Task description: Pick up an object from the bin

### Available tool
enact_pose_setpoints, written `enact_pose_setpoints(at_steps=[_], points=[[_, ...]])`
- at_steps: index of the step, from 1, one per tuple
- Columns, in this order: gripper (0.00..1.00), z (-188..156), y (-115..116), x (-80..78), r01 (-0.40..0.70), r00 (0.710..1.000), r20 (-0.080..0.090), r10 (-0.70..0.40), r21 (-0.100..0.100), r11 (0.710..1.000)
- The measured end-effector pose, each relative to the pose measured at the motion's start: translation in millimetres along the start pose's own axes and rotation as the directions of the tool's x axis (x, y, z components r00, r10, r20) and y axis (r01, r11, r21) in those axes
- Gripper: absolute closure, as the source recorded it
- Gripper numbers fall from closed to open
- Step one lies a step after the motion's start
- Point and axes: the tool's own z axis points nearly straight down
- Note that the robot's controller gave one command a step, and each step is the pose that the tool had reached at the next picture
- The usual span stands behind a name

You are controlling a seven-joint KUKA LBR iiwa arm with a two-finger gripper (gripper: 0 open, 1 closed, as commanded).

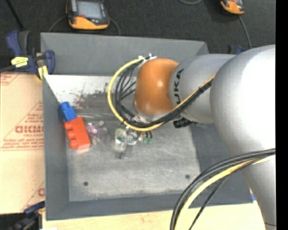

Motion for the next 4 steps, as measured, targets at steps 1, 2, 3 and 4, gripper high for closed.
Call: enact_pose_setpoints(at_steps=[1, 2, 3, 4], points=[[1.0, -5.0, 0.7, -0.6, -0.001, 1.0, 0.005, 0.001, -0.002, 1.0], [1.0, -158.7, 3.6, 55.8, -0.014, 1.0, 0.004, 0.014, -0.002, 1.0], [1.0, -78.1, 15.1, 80.1, -0.147, 0.989, -0.011, 0.147, 0.004, 0.989], [1.0, -72.1, -21.7, 128.8, -0.5, 0.866, -0.005, 0.5, 0.005, 0.866]])
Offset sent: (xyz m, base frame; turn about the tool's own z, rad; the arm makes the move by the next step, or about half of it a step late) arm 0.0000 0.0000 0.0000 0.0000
